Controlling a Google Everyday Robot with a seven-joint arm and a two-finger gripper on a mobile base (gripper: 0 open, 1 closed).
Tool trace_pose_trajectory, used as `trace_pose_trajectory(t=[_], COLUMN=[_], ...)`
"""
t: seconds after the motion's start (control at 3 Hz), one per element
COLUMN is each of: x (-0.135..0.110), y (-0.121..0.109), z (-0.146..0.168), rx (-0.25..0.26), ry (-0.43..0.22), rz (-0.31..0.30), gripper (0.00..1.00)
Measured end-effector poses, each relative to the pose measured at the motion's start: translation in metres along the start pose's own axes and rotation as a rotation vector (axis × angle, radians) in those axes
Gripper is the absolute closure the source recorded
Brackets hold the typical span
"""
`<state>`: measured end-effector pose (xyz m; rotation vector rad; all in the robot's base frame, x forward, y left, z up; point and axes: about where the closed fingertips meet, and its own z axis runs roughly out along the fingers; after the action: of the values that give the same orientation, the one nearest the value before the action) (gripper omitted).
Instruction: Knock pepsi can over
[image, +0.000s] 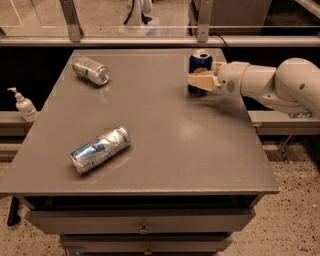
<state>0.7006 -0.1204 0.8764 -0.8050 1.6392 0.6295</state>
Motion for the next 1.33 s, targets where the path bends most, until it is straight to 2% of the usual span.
trace_pose_trajectory(t=[0.33, 0.67, 1.0, 1.33], x=[-0.005, -0.017, -0.029, -0.028], y=[0.006, 0.018, 0.043, 0.075], z=[-0.008, -0.010, -0.008, -0.006], rx=[-0.052, -0.140, -0.265, -0.379], ry=[0.000, 0.035, 0.139, 0.282], rz=[0.009, -0.035, -0.133, -0.260], gripper=[0.88, 1.00, 1.00, 1.00])
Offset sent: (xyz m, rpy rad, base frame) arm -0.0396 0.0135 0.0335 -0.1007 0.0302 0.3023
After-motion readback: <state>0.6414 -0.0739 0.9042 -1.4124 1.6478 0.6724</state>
